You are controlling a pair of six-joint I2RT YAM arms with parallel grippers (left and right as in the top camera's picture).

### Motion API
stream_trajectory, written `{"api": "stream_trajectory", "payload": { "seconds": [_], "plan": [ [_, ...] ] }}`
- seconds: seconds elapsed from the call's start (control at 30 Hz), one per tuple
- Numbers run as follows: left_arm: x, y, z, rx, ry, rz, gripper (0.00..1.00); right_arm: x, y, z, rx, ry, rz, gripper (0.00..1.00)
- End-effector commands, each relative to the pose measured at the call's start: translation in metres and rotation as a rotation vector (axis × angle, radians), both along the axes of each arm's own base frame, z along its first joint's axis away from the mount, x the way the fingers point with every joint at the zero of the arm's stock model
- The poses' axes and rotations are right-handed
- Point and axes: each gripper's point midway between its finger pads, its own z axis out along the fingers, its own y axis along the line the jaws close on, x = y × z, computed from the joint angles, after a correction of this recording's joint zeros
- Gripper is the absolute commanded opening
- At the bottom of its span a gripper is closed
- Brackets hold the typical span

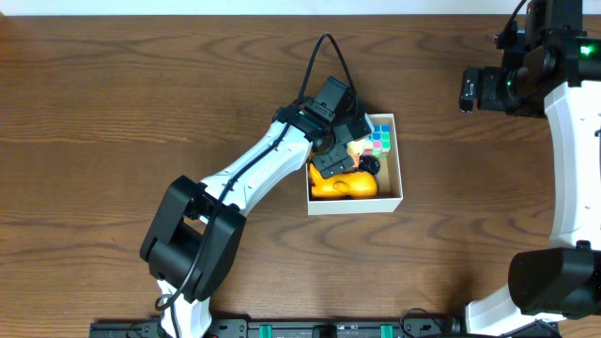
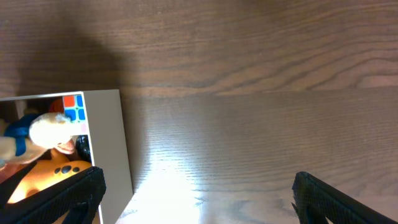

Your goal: Pack container

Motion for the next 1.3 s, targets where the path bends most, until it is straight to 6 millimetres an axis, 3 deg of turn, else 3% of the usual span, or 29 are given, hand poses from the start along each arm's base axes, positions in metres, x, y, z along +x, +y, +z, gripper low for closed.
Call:
{"api": "stream_trajectory", "payload": {
  "seconds": [0.0, 0.17, 0.37, 0.5, 0.63, 0.77, 0.93, 1.0, 1.1, 1.27],
  "plan": [
    [0.008, 0.004, 0.005, 0.026, -0.043, 0.014, 0.99, -0.001, -0.002, -0.003, -0.001, 0.01, 0.008, 0.99],
    [0.011, 0.005, 0.031, -0.001, -0.093, 0.024, 0.98, -0.001, -0.002, -0.003, -0.001, 0.01, 0.008, 0.99],
    [0.015, 0.021, 0.096, -0.097, -0.19, 0.183, 0.98, -0.001, -0.002, -0.003, -0.002, 0.01, 0.008, 0.99],
    [0.01, 0.056, 0.14, -0.177, -0.204, 0.338, 0.98, 0.0, -0.002, -0.003, -0.002, 0.006, 0.007, 0.99],
    [0.015, 0.112, 0.162, -0.246, -0.185, 0.589, 0.98, 0.007, -0.002, 0.0, -0.017, -0.025, 0.01, 0.99],
    [0.033, 0.172, 0.166, -0.268, -0.192, 0.791, 0.98, 0.03, 0.004, 0.005, -0.047, -0.106, 0.028, 0.99],
    [0.046, 0.231, 0.162, -0.253, -0.209, 0.931, 0.98, 0.075, 0.026, -0.005, -0.06, -0.204, 0.099, 0.99],
    [0.047, 0.245, 0.162, -0.25, -0.214, 0.966, 0.98, 0.087, 0.031, -0.009, -0.063, -0.228, 0.109, 0.99],
    [0.053, 0.262, 0.166, -0.261, -0.242, 1.004, 0.98, 0.115, 0.03, 0.002, -0.076, -0.339, 0.101, 0.99],
    [0.055, 0.293, 0.165, -0.24, -0.265, 1.086, 0.98, 0.125, 0.028, 0.012, -0.081, -0.4, 0.09, 0.99]
  ]
}}
